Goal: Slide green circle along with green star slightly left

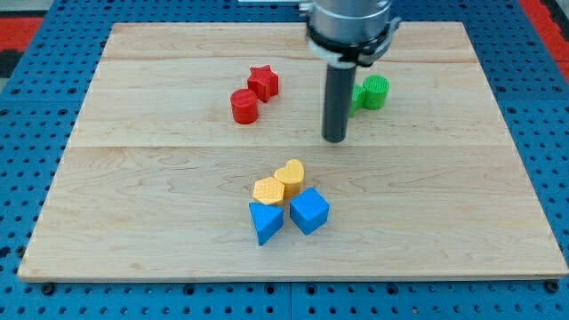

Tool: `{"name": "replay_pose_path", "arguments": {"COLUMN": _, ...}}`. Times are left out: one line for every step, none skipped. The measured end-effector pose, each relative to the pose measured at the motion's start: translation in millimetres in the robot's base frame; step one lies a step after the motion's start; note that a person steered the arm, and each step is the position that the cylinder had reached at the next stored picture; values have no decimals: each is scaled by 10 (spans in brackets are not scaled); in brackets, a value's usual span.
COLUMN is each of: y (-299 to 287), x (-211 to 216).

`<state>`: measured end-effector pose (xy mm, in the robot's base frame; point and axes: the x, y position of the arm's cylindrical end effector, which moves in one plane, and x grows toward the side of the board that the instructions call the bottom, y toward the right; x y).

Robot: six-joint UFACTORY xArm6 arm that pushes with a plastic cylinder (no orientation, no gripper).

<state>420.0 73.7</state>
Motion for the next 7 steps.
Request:
{"name": "replay_pose_path", "arguments": {"y": 469, "x": -210}}
{"name": "replay_pose_path", "arguments": {"y": 1049, "x": -237}}
{"name": "replay_pose_path", "arguments": {"y": 1251, "x": -450}}
{"name": "replay_pose_path", "arguments": {"y": 1251, "x": -619}}
{"name": "replay_pose_path", "arguments": {"y": 1223, "x": -620}}
{"name": "replay_pose_path", "arguments": {"y": 1015, "x": -620}}
{"name": "replay_pose_path", "arguments": {"y": 746, "x": -705}}
